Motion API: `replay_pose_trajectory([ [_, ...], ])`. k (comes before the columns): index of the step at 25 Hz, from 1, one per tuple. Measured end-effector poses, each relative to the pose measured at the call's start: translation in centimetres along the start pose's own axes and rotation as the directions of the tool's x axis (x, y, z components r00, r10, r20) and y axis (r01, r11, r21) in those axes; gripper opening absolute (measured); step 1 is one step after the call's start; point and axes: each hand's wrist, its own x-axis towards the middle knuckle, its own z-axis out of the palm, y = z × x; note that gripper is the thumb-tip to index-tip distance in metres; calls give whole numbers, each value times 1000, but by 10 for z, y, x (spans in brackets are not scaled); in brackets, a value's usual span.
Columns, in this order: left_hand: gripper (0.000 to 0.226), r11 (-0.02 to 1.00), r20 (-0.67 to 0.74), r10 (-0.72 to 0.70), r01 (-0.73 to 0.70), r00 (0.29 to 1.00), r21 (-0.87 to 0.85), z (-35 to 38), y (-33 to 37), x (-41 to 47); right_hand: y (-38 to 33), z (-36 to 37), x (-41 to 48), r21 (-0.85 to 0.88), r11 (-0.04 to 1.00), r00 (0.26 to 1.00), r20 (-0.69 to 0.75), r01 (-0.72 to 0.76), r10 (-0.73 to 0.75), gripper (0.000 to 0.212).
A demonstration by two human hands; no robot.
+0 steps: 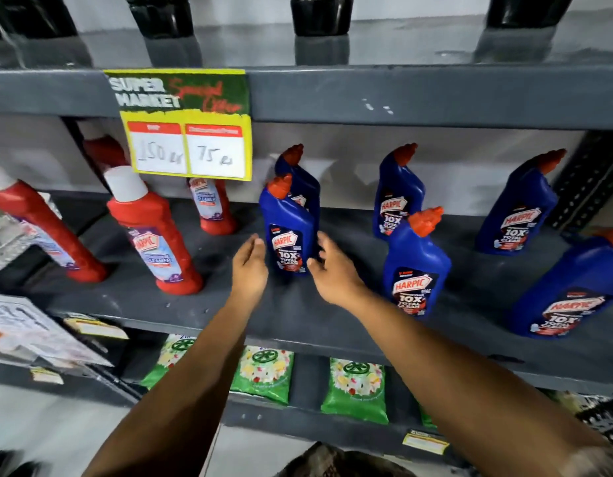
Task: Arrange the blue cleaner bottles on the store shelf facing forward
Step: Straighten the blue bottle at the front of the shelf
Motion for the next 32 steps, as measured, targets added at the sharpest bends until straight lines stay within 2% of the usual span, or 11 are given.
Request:
replay_pose_trajectory([
  [1,25,1000,46,-2,2,999,-4,-1,0,3,-4,5,6,11,999,999,-14,-34,34,63],
  [4,34,1000,124,-8,9,992,-2,-4,0,12,-11,16,16,10,997,994,-74,-79,80,60],
  [11,35,1000,230,-13,16,973,-12,-10,-1,17,-16,23,15,-15,996,984,-158,-91,87,56],
  [15,26,1000,254,13,-12,967,-8,-13,1,12,-18,25,12,-58,994,983,-162,-93,82,58],
  [22,27,998,300,38,-21,953,-59,-38,-7,-15,-6,35,-17,-45,997,980,-194,-57,47,49],
  [27,32,991,327,78,-38,942,-126,-51,-9,-29,-2,46,-33,3,1000,975,-223,-6,7,50],
  [32,32,995,343,72,-45,937,-86,-53,-7,-32,-4,48,-35,-5,1000,974,-227,-15,13,50],
])
